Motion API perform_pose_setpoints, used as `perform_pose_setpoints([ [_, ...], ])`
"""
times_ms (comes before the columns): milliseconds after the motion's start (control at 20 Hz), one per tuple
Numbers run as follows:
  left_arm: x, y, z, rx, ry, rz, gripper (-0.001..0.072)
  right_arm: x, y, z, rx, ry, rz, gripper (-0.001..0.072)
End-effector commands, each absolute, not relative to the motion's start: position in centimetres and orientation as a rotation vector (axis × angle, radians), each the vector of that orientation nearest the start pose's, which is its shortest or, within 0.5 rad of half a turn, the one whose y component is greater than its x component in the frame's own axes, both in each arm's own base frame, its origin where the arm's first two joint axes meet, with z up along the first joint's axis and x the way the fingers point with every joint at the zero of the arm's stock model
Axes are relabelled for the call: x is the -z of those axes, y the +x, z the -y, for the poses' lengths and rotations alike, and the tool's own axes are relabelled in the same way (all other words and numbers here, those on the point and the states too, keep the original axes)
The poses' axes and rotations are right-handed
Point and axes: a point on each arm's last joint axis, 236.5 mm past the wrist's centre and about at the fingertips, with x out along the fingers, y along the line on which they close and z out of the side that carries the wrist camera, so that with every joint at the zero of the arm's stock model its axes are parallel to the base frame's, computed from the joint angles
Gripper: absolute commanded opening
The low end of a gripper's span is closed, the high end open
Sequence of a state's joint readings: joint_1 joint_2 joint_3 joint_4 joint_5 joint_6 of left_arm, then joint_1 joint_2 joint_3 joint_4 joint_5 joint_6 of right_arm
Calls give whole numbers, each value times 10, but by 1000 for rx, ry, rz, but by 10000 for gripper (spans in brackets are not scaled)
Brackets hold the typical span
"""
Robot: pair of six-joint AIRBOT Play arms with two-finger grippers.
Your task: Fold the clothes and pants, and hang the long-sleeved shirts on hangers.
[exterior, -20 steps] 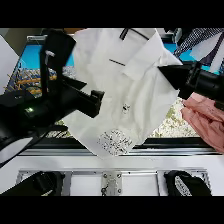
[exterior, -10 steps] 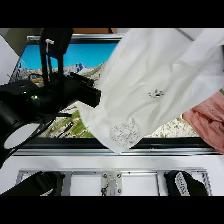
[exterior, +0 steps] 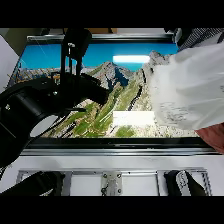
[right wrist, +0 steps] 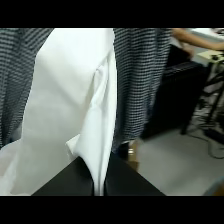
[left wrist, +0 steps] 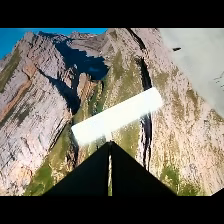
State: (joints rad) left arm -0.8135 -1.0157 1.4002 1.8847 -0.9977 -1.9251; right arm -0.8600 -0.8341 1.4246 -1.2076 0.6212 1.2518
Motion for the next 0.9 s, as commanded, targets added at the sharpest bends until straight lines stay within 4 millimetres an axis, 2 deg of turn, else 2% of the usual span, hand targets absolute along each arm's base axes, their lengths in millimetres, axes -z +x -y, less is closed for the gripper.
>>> perform_pose_setpoints([
  [0,-248,330,260,488,141,-552,15,-456,244,301,870,-76,46,6],
  [150,-248,330,260,488,141,-552,15,-491,226,317,931,-80,118,6],
  [300,-248,330,260,488,140,-553,15,-509,207,327,986,-89,137,6],
  [450,-248,330,260,488,140,-553,15,-516,191,330,1023,-99,148,6],
  [850,-248,330,260,488,140,-552,15,-527,182,317,1027,-117,174,7],
])
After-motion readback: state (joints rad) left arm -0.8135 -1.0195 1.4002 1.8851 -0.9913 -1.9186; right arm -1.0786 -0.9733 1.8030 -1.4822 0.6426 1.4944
